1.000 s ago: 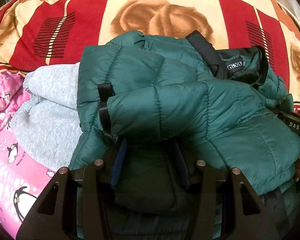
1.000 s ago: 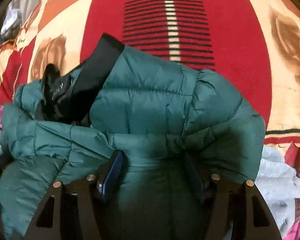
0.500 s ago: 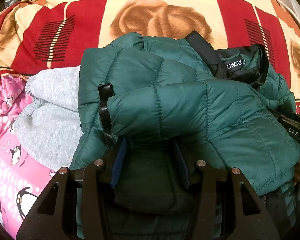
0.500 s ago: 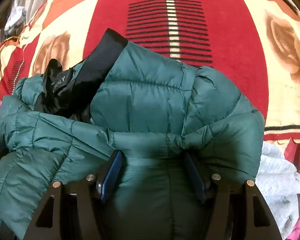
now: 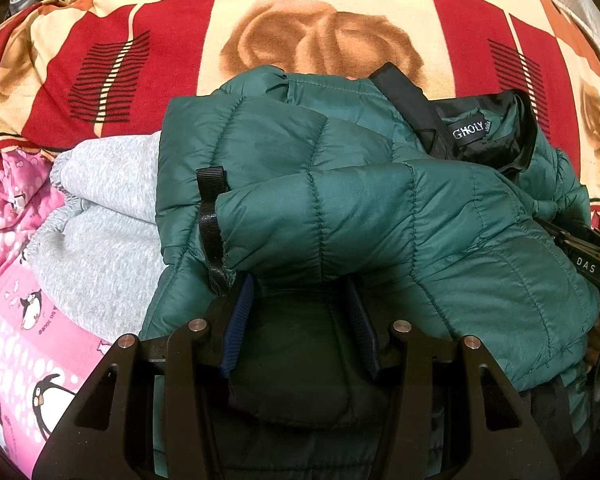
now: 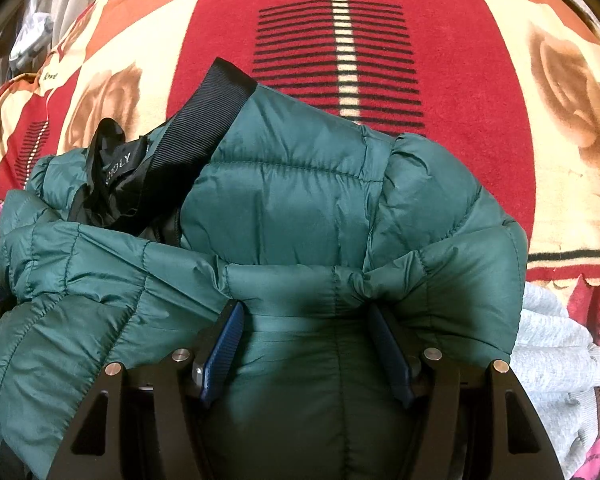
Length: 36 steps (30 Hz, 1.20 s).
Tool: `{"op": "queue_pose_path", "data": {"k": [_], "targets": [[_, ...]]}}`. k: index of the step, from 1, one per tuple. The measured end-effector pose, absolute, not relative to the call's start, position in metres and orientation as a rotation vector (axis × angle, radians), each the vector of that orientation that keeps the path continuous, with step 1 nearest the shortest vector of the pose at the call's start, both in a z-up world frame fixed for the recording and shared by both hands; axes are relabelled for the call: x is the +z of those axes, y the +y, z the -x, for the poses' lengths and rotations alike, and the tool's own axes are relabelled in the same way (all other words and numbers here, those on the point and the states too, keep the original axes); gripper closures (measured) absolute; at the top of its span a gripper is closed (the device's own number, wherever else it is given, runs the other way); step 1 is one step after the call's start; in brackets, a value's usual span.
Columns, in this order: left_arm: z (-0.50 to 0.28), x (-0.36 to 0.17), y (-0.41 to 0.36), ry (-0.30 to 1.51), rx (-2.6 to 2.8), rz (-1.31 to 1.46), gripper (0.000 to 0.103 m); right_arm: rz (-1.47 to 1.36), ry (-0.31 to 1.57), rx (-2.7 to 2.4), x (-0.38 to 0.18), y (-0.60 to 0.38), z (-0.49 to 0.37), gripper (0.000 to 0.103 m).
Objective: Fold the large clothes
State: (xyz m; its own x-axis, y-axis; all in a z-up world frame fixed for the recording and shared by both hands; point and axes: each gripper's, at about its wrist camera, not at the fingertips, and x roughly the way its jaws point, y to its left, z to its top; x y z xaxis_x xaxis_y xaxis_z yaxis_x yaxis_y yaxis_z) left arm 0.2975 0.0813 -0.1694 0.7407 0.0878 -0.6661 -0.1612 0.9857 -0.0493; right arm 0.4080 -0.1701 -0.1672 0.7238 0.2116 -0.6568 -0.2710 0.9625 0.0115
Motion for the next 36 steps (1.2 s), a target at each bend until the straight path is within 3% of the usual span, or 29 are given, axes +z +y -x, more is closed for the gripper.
{"op": "queue_pose_path", "data": {"k": [8,14,17,24,36], "targets": [[-0.298,-0.170,0.082,0.718,0.144,0.099,0.055,0.081,0.727,0.269,-0.165,-0.173,-0.413,0.041],[-0.299,-0.170,0.080,0.718,0.157,0.087,0.055,0.024,0.759,0.335,-0.113,-0.178,-0.390,0.041],[-0.300,-0.170,0.080,0.719,0.157,0.086,0.055,0.020,0.731,0.364,-0.099,-0.181,-0.353,0.030],[-0.299,-0.171,0.080,0.718,0.154,0.088,0.055,-0.004,0.864,0.383,-0.156,-0.185,-0.344,0.022],[-0.303,-0.167,0.080,0.757,0.151,0.080,0.055,0.068,0.882,0.355,-0.158,-0.178,-0.346,0.017]]}}
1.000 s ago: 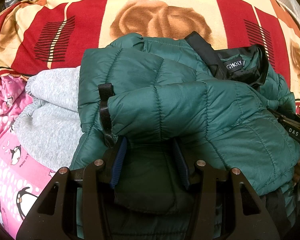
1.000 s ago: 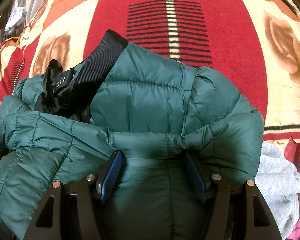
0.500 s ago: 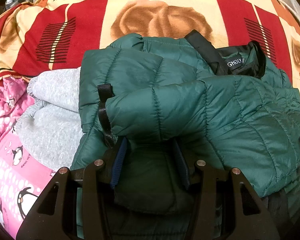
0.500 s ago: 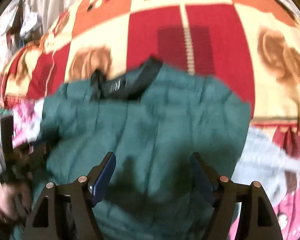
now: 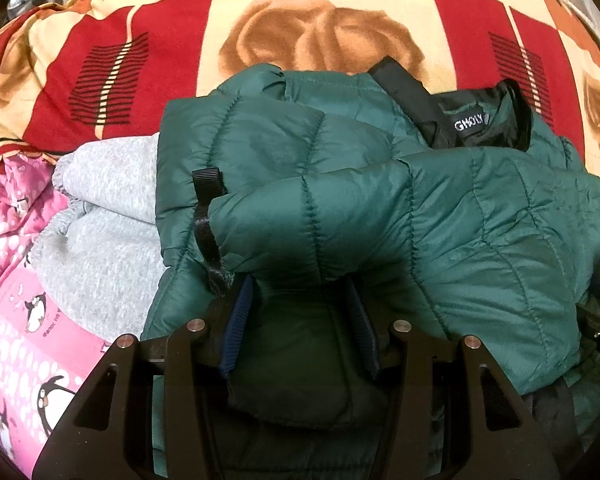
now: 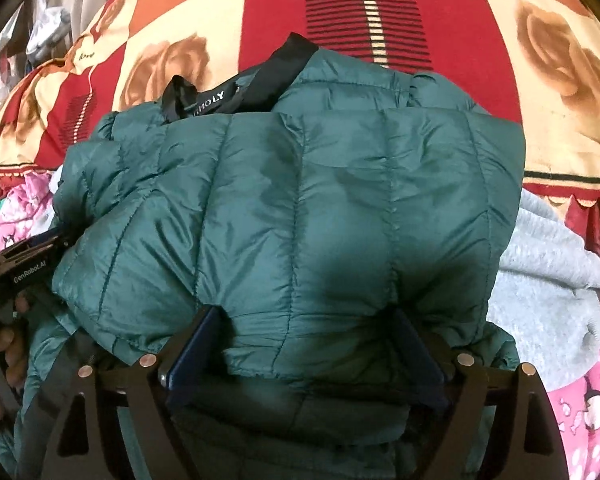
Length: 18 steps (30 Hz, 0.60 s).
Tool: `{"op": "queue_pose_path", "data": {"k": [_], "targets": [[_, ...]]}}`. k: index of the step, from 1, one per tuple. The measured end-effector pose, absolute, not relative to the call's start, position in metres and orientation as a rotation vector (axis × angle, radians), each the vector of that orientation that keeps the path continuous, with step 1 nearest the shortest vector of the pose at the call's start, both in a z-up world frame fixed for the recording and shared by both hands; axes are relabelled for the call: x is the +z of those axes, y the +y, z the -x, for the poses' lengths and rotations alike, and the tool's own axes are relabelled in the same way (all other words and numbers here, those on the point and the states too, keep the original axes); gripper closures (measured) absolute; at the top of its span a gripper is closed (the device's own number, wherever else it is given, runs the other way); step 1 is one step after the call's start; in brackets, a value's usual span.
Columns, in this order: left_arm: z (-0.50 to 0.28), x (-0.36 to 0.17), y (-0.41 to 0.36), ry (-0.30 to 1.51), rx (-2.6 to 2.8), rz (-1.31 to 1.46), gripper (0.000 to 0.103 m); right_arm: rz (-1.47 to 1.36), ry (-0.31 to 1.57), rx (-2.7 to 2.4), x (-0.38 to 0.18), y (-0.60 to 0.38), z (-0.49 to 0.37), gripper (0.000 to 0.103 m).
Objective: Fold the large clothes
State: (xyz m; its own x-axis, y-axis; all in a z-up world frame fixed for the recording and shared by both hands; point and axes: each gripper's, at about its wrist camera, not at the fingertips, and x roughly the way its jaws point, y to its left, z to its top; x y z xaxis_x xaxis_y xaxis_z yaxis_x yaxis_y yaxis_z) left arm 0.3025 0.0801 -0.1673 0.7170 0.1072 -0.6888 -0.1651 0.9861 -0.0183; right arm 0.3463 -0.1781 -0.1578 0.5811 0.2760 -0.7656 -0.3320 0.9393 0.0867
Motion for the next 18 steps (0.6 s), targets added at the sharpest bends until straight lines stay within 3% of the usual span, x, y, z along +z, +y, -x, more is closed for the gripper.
{"op": "queue_pose_path", "data": {"k": [8,15,18], "targets": [[-0.269,-0.112,0.092,0.769,0.063,0.170,0.055,0.047,0.860,0.361,-0.096,-0.179,-0.299,0.020],[-0.229,-0.157,0.075,0.885,0.016,0.031,0.055,0.115,1.100,0.340,-0.163,-0.188,-0.272,0.017],[-0.225,-0.161,0.091,0.907,0.013,0.095,0.055,-0.016,1.095,0.347,-0.159,-0.208,-0.271,0.018]]}}
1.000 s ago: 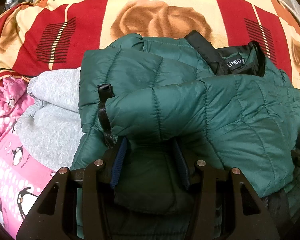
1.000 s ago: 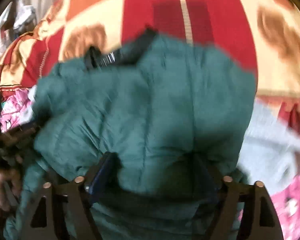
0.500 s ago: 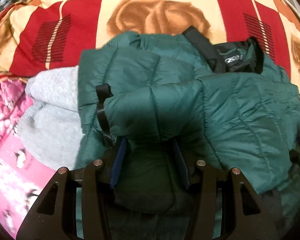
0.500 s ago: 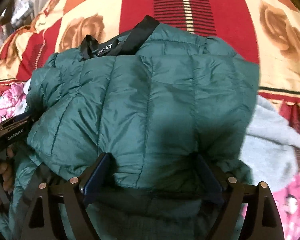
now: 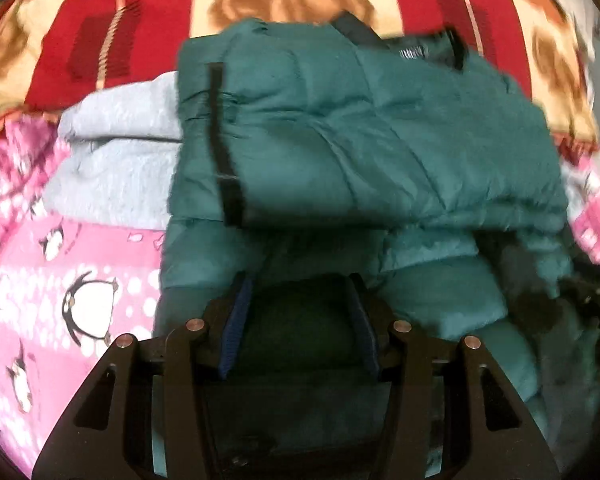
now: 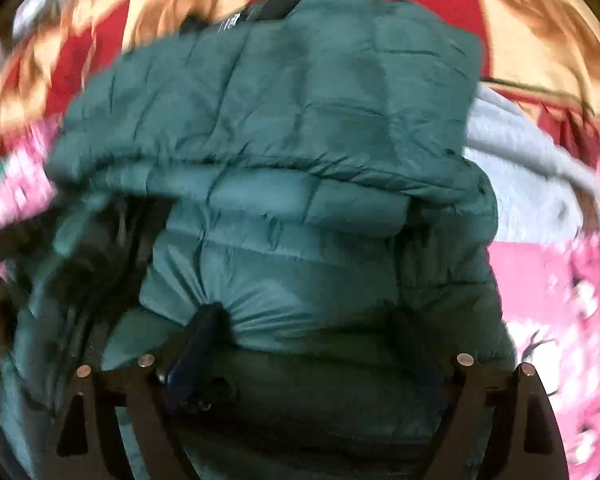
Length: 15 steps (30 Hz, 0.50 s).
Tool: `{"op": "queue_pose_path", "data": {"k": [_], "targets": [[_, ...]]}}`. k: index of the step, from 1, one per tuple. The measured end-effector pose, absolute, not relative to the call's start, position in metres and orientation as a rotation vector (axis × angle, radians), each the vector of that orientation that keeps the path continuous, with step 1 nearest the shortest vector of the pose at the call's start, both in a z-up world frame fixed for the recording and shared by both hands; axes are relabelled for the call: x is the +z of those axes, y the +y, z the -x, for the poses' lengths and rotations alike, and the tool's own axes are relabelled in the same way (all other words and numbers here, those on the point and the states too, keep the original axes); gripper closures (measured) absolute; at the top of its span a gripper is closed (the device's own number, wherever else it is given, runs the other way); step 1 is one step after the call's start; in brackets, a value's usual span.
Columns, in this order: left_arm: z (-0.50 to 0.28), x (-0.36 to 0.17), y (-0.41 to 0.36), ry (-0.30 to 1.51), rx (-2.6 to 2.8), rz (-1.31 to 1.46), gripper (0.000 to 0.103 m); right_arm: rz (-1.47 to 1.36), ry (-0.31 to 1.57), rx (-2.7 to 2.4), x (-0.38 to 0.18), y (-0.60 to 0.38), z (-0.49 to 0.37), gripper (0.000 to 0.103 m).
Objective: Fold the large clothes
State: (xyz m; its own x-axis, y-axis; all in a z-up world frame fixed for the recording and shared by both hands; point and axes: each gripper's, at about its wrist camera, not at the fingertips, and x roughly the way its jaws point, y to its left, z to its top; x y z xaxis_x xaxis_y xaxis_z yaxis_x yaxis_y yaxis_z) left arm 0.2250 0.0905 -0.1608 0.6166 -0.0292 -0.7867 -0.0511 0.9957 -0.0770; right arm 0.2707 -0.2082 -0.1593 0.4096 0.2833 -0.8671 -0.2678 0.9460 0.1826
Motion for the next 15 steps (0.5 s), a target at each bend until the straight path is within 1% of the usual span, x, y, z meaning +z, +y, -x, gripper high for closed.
{"op": "queue_pose_path", "data": {"k": [2,5,7,10,13,14,15], "targets": [[-0.222,-0.150,0.100,0.926,0.032,0.093,0.055,-0.052,1.085,0.340,-0.147,-0.221,-0.267,0.018],[-0.200,-0.128,0.118,0.872,0.025,0.064,0.055,-0.076,1.017,0.314,-0.119,-0.255,-0.248,0.018],[-0.184,-0.124,0.133,0.859,0.009,0.069,0.054,-0.092,0.996,0.303,-0.110,-0.284,-0.228,0.018],[-0.159,-0.140,0.160,0.906,-0.002,0.107,0.035,-0.178,1.042,0.352,-0.125,-0.315,-0.201,0.018],[-0.137,-0.168,0.165,0.972,-0.066,0.156,0.034,-0.234,1.136,0.375,-0.166,-0.323,-0.182,0.018],[-0.128,-0.170,0.167,0.934,-0.073,0.175,0.034,-0.235,1.133,0.373,-0.171,-0.326,-0.175,0.018],[-0.119,-0.169,0.167,0.910,-0.072,0.191,0.034,-0.224,1.057,0.370,-0.170,-0.326,-0.165,0.018]]}}
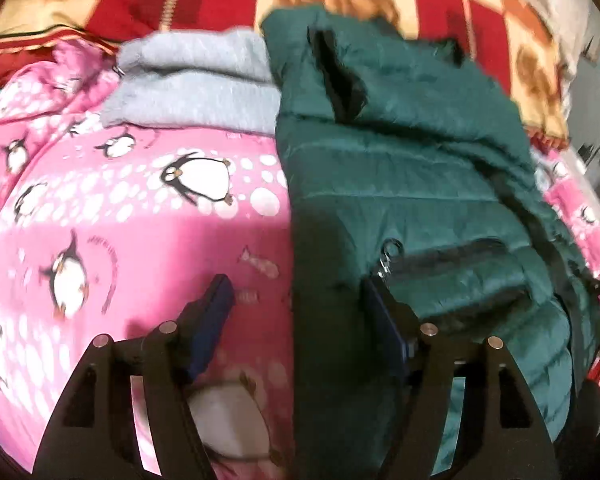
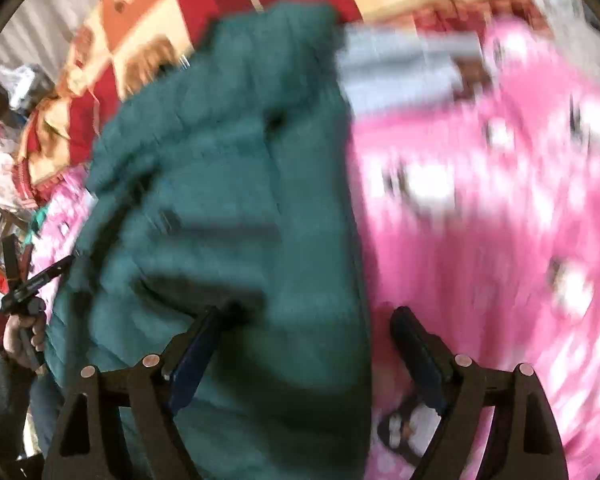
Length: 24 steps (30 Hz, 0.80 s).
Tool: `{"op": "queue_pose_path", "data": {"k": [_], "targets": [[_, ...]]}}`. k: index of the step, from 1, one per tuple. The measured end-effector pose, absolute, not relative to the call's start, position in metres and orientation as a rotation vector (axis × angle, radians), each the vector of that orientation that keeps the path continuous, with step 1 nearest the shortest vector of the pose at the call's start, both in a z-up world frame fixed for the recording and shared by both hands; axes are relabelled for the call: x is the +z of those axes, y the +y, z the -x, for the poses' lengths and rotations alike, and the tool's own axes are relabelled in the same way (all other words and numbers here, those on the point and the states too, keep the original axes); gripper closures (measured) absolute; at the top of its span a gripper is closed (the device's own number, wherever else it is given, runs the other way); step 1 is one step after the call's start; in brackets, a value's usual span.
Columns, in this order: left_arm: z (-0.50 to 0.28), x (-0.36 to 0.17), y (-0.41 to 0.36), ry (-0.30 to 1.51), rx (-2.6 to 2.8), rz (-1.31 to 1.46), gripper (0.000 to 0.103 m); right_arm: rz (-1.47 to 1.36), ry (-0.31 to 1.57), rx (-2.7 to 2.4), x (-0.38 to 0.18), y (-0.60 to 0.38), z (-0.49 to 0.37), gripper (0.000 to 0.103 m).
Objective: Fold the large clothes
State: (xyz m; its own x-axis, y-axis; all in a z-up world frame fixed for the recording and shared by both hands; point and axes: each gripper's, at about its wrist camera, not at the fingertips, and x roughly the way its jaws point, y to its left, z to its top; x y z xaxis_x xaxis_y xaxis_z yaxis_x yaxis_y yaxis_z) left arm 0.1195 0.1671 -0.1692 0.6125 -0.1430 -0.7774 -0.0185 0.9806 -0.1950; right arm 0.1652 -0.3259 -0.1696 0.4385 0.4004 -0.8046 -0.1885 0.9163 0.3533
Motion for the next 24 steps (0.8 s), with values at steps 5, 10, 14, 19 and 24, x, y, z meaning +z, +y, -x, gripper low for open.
{"op": "queue_pose_path", "data": {"k": [5,10,14,19,24], "targets": [[-0.092,-0.171,0.179,0.922,-0.221,0.385,0.032,-0.314,1.021,0.459,-0.162,-0.326,-0.148,0.018],[-0.045,-0.180,0.191,0.915,-0.359,0.447,0.032,-0.420,0.998,0.596,-0.177,-0.342,-0.114,0.018],[-0.032,-0.175,0.184,0.915,-0.412,0.432,0.024,-0.496,0.939,0.619,-0.183,-0.354,-0.095,0.017],[-0.040,-0.172,0.158,0.909,-0.479,0.427,0.014,-0.528,0.939,0.703,-0.172,-0.337,-0.105,0.035],[-0.037,-0.170,0.159,0.869,-0.484,0.471,0.022,-0.480,0.913,0.675,-0.188,-0.331,-0.101,0.041]]}}
